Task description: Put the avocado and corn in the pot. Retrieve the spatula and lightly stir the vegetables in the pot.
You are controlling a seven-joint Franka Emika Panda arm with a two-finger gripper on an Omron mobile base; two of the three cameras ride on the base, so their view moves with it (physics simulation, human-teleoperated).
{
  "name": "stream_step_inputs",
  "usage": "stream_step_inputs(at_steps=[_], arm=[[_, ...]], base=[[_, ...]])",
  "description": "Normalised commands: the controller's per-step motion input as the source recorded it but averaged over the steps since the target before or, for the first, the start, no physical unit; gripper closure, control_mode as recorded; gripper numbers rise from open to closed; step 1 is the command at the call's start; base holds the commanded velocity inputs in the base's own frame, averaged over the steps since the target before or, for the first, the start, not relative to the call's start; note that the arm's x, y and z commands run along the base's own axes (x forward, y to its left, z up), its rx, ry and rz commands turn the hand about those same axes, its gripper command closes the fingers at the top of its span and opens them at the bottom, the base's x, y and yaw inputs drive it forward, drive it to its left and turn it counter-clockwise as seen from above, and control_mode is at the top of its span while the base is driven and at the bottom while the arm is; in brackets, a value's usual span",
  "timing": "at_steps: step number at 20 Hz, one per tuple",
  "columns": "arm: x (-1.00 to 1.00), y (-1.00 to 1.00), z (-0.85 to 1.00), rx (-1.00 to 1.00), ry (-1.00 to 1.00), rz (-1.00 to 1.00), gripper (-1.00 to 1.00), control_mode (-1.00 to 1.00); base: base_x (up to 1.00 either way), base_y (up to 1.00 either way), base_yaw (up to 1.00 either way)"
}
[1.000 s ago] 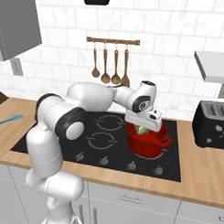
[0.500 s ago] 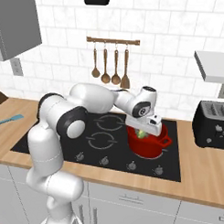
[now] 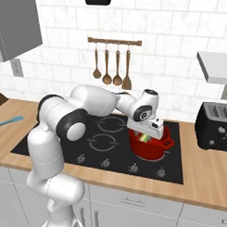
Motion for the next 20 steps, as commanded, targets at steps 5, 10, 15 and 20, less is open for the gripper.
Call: stream_step_inputs(at_steps=[5,10,15,20], arm=[[0.0,0.0,0.26,0.03,-0.01,0.0,-1.0,-1.0],[-0.03,0.0,0.89,-0.02,0.0,-0.01,-1.0,-1.0],[-0.4,0.13,0.57,-0.07,0.07,-0.01,-1.0,-1.0],[-0.08,0.01,0.02,0.02,0.02,0.0,-1.0,-1.0]], base=[[0.0,0.0,0.0],[0.0,0.0,0.0],[0.0,0.0,0.0],[0.0,0.0,0.0]])
